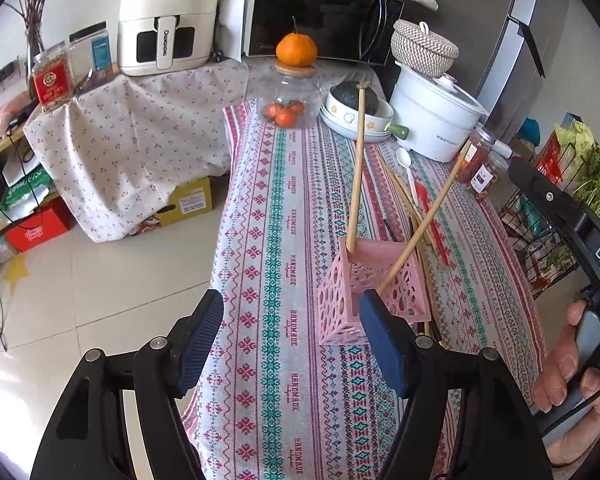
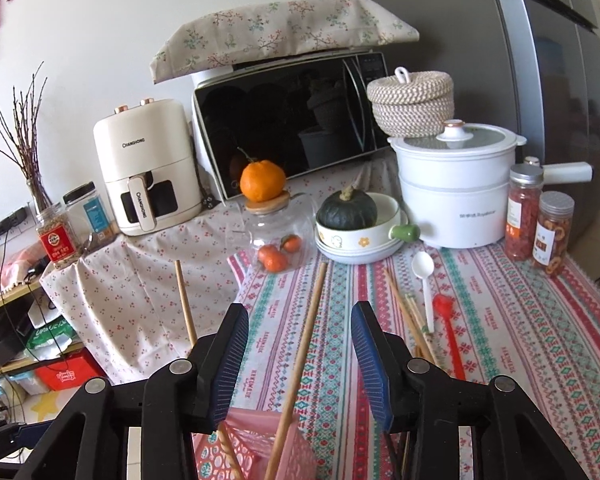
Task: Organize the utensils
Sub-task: 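Lower both held chopsticks into the pink basket and open both tools, then reach the left tool to the pile and grasp a dark chopstick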
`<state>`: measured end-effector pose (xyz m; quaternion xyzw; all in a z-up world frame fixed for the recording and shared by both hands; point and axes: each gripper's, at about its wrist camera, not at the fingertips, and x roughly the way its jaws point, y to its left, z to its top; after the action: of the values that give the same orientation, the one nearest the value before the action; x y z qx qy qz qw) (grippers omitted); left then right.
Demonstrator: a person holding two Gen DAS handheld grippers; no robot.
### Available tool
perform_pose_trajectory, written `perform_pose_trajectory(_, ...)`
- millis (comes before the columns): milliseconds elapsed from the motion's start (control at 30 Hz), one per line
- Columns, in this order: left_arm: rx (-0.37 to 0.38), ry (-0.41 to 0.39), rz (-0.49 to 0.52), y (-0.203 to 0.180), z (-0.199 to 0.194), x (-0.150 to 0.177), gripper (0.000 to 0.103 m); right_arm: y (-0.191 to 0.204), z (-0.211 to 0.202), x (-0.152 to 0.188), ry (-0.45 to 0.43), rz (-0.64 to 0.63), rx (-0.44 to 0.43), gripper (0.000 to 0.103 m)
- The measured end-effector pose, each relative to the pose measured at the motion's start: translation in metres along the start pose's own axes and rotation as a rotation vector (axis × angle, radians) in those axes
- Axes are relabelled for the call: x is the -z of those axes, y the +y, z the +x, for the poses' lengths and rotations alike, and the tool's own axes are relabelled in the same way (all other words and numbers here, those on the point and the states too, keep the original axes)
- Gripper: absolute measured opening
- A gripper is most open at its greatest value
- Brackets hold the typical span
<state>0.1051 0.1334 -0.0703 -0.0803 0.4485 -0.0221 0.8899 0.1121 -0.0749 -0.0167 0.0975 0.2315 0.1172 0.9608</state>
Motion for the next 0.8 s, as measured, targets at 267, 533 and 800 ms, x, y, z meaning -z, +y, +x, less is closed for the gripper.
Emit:
perform_pose_trajectory(267, 0.007, 0.009, 0.012, -0.024, -0.008, -0.004, 0.084, -0.055, -0.024, -0.021, 0.109, 0.032, 0.085, 0.085)
perform_pose_trajectory(533, 0.042, -0.04, 0.081, -0.065, -0.031, -0.005, 0.088, -0.109, -0.03, -0.02, 0.273, 0.067, 0.143, 0.094)
perform_pose_trajectory(800, 0.1, -0.007, 0.235, -0.14, -0.027, 0.008, 0.089, -0.156, -0.046, -0.009, 0.344, 0.074, 0.198, 0.095)
